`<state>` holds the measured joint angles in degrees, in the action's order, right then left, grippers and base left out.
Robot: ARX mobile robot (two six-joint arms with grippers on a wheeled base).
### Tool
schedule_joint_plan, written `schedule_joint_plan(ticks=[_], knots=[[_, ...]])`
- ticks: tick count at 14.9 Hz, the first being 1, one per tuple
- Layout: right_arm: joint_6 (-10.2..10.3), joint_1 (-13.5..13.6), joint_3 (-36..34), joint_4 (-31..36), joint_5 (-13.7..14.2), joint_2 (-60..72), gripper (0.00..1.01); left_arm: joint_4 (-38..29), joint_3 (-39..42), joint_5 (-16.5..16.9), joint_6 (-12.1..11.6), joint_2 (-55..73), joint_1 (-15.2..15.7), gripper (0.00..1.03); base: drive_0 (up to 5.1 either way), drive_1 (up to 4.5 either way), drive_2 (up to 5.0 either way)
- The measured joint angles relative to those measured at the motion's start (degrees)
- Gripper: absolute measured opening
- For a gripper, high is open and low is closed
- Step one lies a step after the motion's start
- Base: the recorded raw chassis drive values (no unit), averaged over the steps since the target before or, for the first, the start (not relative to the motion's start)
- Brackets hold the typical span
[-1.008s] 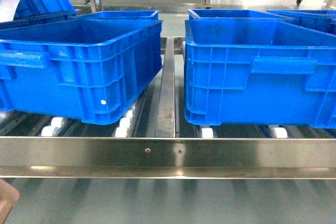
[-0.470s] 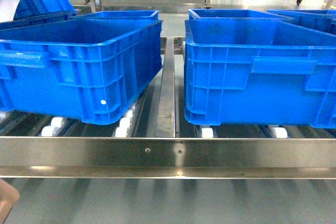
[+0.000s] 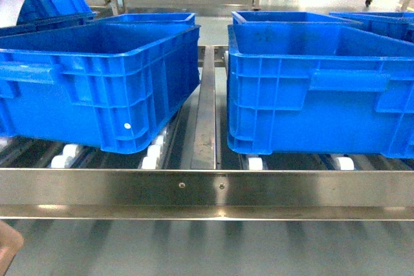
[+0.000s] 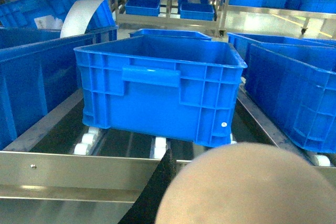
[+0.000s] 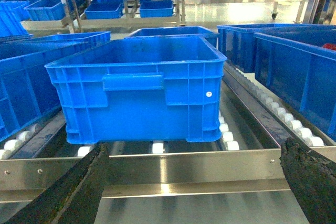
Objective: Place part in tray to right shelf
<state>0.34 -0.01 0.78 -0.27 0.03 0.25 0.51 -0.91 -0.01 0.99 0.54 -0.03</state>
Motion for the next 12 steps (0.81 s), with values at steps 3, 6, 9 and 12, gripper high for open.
schedule_joint_plan(ticks=[3,6,9,12], knots=[[0.0,0.0,-0.02,0.0,0.0,0.0,0.98,0.0,0.0,0.0,0.0,0.0,0.0,0.12,0.0,0.0,0.0],[0.0,0.0,0.0,0.0,0.0,0.0,0.98,0.0,0.0,0.0,0.0,0.0,0.0,0.12,0.0,0.0,0.0],[0.0,0.0,0.0,0.0,0.0,0.0,0.98,0.0,0.0,0.0,0.0,0.0,0.0,0.12,0.0,0.0,0.0],[0.0,0.0,0.0,0.0,0.0,0.0,0.98,0.0,0.0,0.0,0.0,0.0,0.0,0.12,0.0,0.0,0.0]])
